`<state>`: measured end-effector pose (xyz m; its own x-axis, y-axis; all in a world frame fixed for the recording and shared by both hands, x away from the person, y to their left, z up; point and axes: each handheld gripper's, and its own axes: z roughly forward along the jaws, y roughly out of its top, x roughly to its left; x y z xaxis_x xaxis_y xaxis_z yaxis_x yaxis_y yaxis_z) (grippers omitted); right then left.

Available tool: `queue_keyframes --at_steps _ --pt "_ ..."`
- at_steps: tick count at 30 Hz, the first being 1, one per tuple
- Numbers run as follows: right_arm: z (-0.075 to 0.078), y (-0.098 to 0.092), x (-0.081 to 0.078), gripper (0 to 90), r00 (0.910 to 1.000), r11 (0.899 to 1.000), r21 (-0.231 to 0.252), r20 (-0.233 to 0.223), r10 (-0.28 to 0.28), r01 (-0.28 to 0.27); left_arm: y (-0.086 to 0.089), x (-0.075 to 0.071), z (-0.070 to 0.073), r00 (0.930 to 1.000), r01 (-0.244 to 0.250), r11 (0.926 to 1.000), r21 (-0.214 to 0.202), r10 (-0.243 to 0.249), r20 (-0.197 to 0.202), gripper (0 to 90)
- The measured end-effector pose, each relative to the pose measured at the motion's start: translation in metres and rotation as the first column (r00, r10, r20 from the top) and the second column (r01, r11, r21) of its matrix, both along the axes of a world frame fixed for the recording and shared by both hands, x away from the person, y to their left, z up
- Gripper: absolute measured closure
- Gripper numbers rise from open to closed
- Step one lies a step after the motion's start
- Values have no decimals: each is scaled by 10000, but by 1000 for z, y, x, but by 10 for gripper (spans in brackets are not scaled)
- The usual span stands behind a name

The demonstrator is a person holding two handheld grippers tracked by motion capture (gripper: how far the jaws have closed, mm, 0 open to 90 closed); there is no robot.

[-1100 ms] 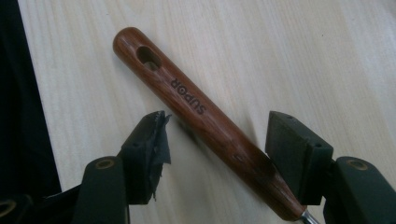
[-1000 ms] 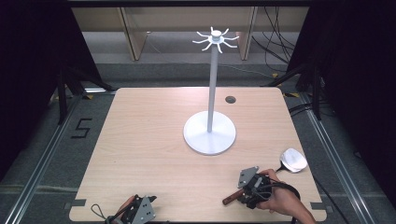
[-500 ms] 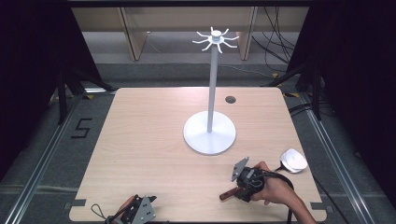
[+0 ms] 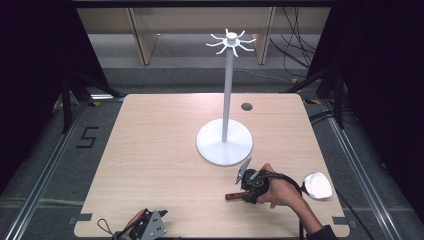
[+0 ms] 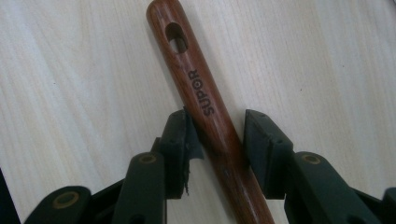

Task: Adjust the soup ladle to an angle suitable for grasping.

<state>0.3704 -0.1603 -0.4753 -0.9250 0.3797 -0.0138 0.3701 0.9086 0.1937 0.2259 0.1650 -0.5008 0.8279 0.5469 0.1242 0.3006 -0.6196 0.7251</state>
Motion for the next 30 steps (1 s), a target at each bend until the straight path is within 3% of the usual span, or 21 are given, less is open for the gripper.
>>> queue_keyframes --at_steps 4,5,15,17,24,25,30 --pt "0 4 2 627 9999 10000 -71 -160 -17 16 0 0 0 10000 8 10000 13 -8 18 153" --pt "1 4 4 627 9990 9998 -198 -447 49 -58 0 0 0 10000 5 10000 13 -5 8 153" --pt "2 13 12 660 9993 9979 -587 -232 -288 274 0 0 0 10000 -12 10000 -11 12 43 153" --pt "3 16 14 686 9984 9983 -548 -504 -246 218 0 0 0 10000 57 10000 -38 -57 15 153" --pt "3 18 15 721 9995 9979 -644 -320 75 -95 0 0 0 10000 15 10000 -7 -15 29 153" --pt "2 19 17 727 9980 9966 -636 -379 508 -531 0 0 1 10000 -8 10000 21 8 89 153" --pt "3 21 16 729 9980 9950 -870 -453 449 -487 0 0 1 10000 -11 10000 -3 11 60 153"
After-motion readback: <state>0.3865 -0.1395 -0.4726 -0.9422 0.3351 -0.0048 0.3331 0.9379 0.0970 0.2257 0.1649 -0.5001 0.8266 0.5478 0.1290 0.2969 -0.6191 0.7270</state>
